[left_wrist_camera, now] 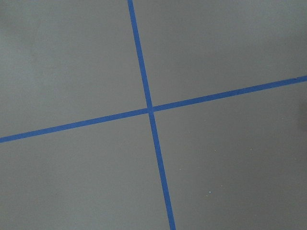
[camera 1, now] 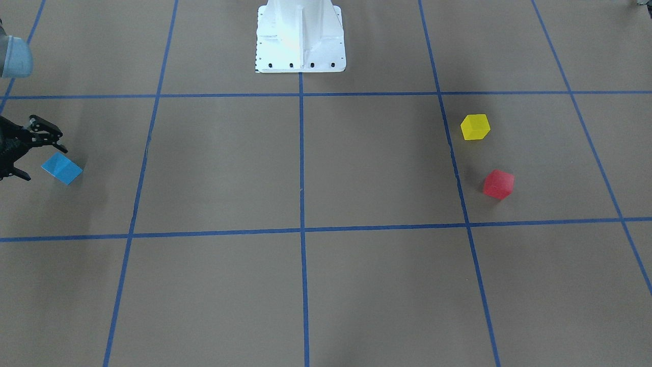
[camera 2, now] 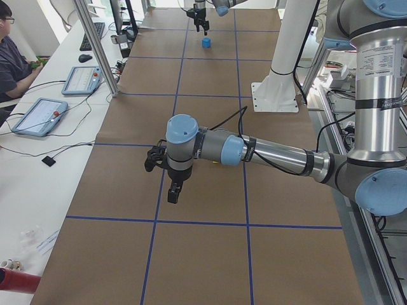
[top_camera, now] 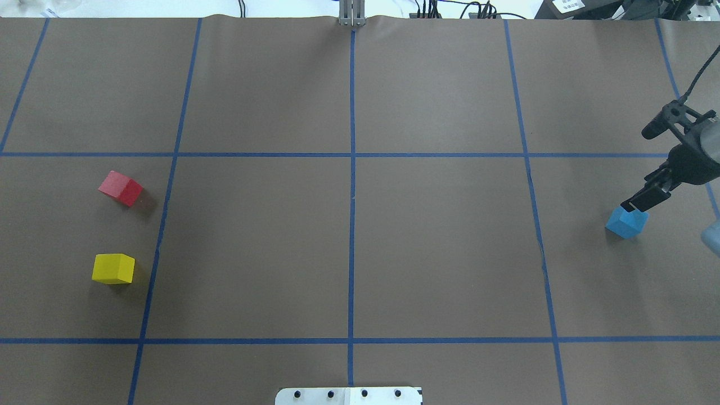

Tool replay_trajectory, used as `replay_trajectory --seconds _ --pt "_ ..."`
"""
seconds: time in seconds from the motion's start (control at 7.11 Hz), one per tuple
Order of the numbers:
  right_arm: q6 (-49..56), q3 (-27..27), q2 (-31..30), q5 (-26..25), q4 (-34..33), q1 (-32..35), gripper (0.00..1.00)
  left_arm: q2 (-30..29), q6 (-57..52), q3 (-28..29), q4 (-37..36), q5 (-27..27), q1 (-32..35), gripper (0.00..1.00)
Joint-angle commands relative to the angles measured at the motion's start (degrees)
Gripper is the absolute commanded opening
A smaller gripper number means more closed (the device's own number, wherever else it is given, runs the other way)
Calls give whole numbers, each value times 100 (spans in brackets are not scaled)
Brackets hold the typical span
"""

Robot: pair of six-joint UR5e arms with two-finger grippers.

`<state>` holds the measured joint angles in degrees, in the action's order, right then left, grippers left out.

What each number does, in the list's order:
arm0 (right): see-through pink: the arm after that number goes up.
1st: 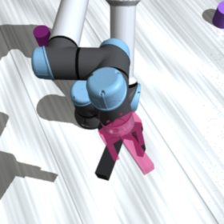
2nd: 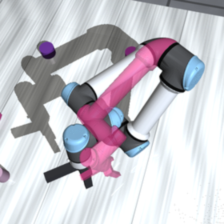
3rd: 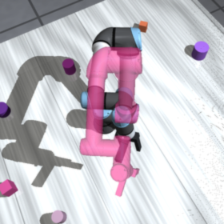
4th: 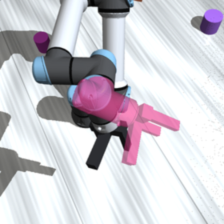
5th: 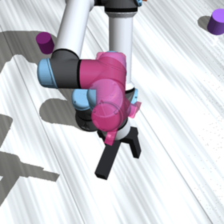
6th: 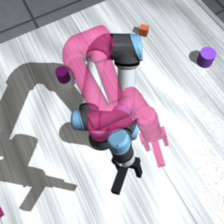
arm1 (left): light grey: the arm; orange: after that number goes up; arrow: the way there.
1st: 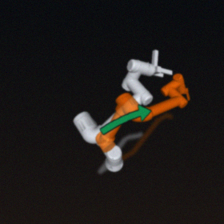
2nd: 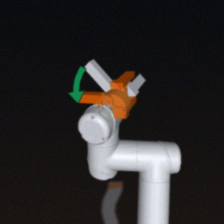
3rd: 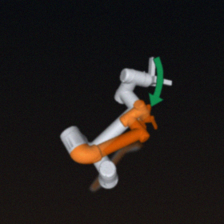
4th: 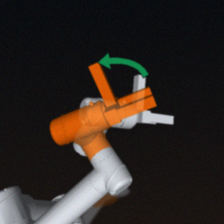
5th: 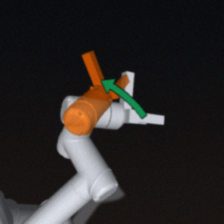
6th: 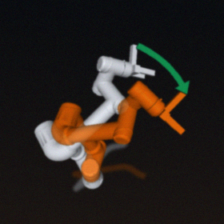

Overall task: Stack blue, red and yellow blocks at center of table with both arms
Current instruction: 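Lower the right gripper onto the blue cube and close it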

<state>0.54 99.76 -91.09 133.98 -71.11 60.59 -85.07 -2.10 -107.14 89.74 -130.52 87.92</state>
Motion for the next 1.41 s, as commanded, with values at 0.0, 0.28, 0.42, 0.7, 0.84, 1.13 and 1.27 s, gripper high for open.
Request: replay_trajectory --seconds 0.0,0.28,0.42,0.7,0.84,1.13,1.27 --pt "-54 -167 -5 -82 1 -135 100 -1 -1 1 0 0 -3 100" --pt "-19 -316 12 -294 1 -179 100 8 -1 -8 0 0 -12 100" --pt "-36 -396 21 -302 1 -213 100 8 -1 -17 0 0 -12 100" --pt "-63 -475 39 -329 -8 -345 100 17 -1 -34 0 0 -12 100" --pt "-72 -484 56 -329 -17 -441 99 17 -1 -52 -9 0 -12 100" --pt "-80 -519 144 -443 -69 -547 66 26 -1 -52 0 0 -12 100" --pt "-80 -519 162 -452 -70 -539 22 26 -1 -52 0 -9 -12 100"
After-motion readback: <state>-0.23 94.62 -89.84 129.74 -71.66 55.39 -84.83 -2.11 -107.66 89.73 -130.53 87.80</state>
